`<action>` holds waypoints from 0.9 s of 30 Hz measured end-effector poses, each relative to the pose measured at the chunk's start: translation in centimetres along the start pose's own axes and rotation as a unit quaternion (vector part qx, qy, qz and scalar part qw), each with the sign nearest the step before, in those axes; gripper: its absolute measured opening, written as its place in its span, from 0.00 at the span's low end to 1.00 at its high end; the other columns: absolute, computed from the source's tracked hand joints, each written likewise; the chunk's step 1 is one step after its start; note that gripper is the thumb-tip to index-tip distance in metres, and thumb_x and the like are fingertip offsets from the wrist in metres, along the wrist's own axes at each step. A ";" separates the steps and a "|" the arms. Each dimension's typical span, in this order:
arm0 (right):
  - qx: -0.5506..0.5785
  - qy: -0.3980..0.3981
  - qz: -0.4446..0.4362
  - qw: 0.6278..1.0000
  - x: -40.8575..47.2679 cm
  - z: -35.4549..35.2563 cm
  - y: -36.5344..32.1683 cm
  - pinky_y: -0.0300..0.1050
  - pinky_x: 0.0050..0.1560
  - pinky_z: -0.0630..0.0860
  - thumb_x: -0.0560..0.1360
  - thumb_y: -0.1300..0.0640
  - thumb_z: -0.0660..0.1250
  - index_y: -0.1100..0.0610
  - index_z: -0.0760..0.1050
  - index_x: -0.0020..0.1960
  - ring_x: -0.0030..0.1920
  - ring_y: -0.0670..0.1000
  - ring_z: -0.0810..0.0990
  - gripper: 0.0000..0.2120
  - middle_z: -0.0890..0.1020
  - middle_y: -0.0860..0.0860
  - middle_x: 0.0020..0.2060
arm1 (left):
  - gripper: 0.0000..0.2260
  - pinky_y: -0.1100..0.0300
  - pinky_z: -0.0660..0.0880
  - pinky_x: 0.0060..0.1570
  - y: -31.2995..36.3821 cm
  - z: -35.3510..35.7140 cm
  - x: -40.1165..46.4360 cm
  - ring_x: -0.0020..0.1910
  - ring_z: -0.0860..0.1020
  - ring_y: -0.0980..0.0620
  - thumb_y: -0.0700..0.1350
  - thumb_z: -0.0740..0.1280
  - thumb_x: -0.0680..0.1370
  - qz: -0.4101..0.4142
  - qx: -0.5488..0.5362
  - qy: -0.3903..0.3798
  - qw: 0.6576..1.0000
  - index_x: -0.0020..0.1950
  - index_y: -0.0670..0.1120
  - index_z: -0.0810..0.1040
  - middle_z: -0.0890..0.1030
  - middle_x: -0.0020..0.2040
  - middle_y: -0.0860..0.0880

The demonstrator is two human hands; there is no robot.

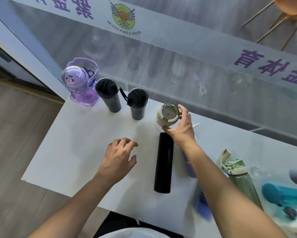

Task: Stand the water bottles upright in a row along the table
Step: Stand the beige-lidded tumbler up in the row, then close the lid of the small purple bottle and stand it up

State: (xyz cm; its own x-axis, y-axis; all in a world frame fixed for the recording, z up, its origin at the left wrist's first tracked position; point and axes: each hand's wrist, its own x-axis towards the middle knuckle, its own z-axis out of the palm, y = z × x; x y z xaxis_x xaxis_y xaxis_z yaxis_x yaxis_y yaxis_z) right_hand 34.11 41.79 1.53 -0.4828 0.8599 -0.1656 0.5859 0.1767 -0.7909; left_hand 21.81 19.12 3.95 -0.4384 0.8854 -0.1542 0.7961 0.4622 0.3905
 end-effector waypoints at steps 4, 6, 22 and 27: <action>-0.018 0.029 0.045 0.998 -1.6 -2.8 1.2 0.44 0.64 0.72 0.70 0.58 0.75 0.48 0.62 0.75 0.64 0.47 0.72 0.38 0.72 0.49 0.62 | 0.16 0.49 0.73 0.54 1.6 1.3 1.1 0.54 0.76 0.43 0.47 0.71 0.73 0.023 -0.011 -0.032 0.999 0.60 0.51 0.77 0.79 0.56 0.50; -0.040 0.056 0.068 0.995 -2.6 -4.4 2.3 0.41 0.61 0.71 0.72 0.57 0.74 0.49 0.64 0.74 0.63 0.47 0.73 0.35 0.72 0.50 0.61 | 0.17 0.50 0.72 0.56 2.8 2.2 1.8 0.56 0.75 0.43 0.48 0.69 0.74 0.046 -0.019 -0.056 0.997 0.62 0.52 0.76 0.77 0.59 0.50; -0.195 -0.078 0.172 0.963 -2.8 -5.1 6.1 0.52 0.64 0.72 0.67 0.36 0.75 0.51 0.64 0.72 0.65 0.60 0.74 0.40 0.73 0.57 0.63 | 0.35 0.47 0.75 0.57 9.9 9.0 2.6 0.66 0.65 0.39 0.48 0.71 0.72 -0.009 -0.080 -0.188 0.979 0.75 0.59 0.59 0.34 0.79 0.50; -0.201 -0.094 0.180 0.958 -1.4 -4.8 6.2 0.52 0.63 0.73 0.63 0.33 0.74 0.51 0.64 0.70 0.64 0.60 0.76 0.42 0.75 0.56 0.62 | 0.35 0.49 0.77 0.51 9.8 9.7 0.4 0.64 0.65 0.41 0.46 0.71 0.71 -0.010 -0.069 -0.178 0.982 0.73 0.62 0.59 0.34 0.79 0.54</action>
State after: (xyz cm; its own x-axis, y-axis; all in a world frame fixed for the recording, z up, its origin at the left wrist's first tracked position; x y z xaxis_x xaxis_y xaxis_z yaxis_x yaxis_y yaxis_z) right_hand 41.52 44.00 -0.34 -0.2892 0.8051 -0.5178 0.9218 0.0883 -0.3776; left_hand 33.48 24.49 -1.13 -0.2612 0.8483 -0.4606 0.7135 0.4911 0.4997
